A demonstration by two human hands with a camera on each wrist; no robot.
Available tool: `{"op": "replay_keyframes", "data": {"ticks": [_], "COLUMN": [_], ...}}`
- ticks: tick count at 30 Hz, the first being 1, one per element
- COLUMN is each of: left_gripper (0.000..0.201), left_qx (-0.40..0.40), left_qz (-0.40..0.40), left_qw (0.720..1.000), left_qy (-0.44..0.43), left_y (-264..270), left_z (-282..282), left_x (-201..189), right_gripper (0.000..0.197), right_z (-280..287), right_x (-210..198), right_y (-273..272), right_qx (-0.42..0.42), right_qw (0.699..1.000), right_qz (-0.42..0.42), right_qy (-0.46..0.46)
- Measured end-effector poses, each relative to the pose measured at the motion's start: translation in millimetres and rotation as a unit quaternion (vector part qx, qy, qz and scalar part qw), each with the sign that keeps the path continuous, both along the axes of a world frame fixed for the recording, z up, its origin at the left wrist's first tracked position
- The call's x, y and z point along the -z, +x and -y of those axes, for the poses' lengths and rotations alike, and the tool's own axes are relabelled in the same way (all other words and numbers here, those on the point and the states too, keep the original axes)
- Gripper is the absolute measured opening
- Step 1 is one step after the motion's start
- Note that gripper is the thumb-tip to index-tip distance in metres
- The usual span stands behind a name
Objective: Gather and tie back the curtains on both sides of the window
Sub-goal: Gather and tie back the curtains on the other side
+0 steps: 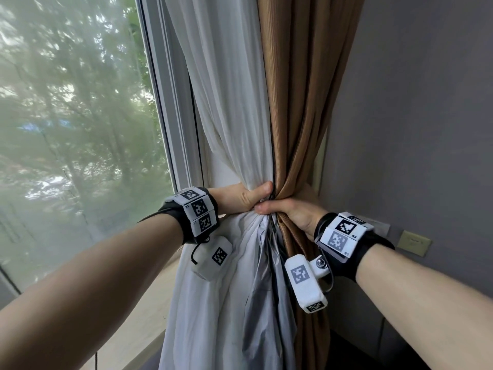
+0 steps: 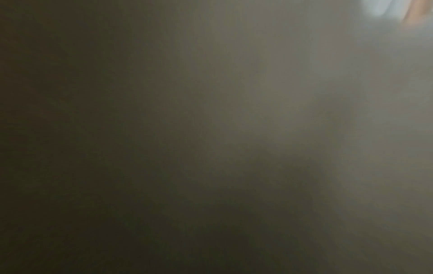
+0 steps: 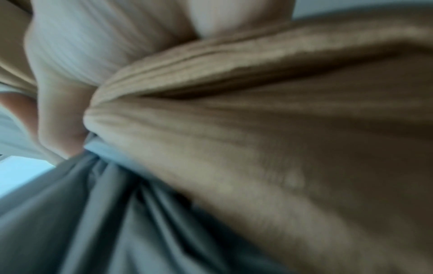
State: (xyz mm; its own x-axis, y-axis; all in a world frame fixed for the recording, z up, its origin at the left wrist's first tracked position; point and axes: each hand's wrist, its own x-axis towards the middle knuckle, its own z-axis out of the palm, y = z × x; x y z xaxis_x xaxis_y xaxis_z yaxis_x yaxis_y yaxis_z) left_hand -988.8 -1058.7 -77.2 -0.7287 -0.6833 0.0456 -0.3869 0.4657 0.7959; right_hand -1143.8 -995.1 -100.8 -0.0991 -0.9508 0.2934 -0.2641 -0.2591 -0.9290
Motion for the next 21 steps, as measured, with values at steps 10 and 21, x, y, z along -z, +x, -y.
{"op": "replay_keyframes", "data": {"ticks": [10, 21], "left_gripper": [0.045, 0.049], "left_qx": [-0.036, -0.016], "left_qz": [0.025, 0.029], "left_qw": [0.999, 0.999], "left_qy": [-0.002, -0.012], "left_y": [0.1, 1.7], "left_z": [-13.2, -1.3], "left_x": [-9.2, 4.0], "right_gripper": [0.032, 0.030], "right_z": [-3.7, 0.9], "right_x": [-2.4, 0.0], "right_y": [3.0, 2.5], "right_qx": [-0.007, 0.019], "right_qw": [1.000, 1.000], "right_qz": [0.022, 0.002], "right_qy": [0.008, 0.000]}}
